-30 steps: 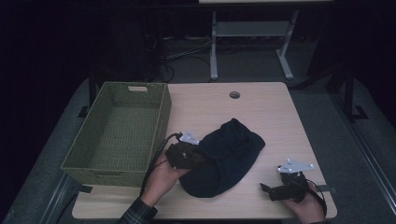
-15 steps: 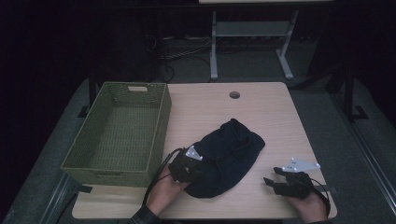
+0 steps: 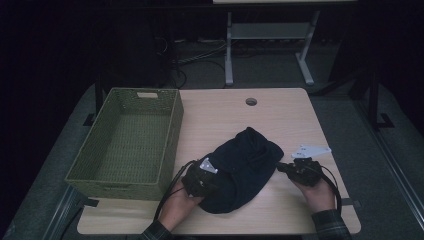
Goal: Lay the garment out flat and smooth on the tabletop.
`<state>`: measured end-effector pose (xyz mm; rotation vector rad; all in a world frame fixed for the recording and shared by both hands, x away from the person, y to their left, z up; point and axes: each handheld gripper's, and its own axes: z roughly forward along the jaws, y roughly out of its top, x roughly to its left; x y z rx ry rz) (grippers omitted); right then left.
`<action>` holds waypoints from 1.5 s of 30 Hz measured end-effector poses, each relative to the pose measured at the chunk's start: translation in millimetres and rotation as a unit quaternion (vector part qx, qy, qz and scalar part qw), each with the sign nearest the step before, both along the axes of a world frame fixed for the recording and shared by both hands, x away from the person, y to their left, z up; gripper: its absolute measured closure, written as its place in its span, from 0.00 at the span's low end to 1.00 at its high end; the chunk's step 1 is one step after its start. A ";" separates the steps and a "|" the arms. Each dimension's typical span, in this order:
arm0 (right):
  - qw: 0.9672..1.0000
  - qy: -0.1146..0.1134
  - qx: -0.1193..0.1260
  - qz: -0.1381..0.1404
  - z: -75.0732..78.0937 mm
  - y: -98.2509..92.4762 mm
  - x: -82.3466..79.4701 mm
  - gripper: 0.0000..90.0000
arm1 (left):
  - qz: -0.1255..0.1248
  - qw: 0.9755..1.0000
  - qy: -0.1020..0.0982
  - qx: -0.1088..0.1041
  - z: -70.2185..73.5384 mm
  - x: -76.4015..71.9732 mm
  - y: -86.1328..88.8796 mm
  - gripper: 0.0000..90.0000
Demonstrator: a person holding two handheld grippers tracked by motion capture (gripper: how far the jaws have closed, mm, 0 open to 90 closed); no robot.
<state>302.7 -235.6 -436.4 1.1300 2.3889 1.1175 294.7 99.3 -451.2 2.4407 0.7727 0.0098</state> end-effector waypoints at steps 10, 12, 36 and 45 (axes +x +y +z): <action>0.999 0.025 -0.040 -0.003 -20.2 12.7 28.5 1.00 | -0.012 1.000 0.014 -0.006 -0.1 -0.1 -1.5 1.00; 0.998 0.027 -0.050 -0.008 -23.8 12.7 34.5 1.00 | -0.016 1.000 0.017 -0.007 -0.1 -1.1 -2.5 1.00; 0.997 0.022 -0.058 -0.042 -30.8 13.1 96.8 1.00 | -0.078 0.995 0.057 -0.039 -4.0 -16.6 -30.2 1.00; 0.998 0.007 -0.046 -0.039 -10.6 12.3 85.2 1.00 | -0.065 0.996 0.032 -0.058 15.5 -6.2 -26.3 0.99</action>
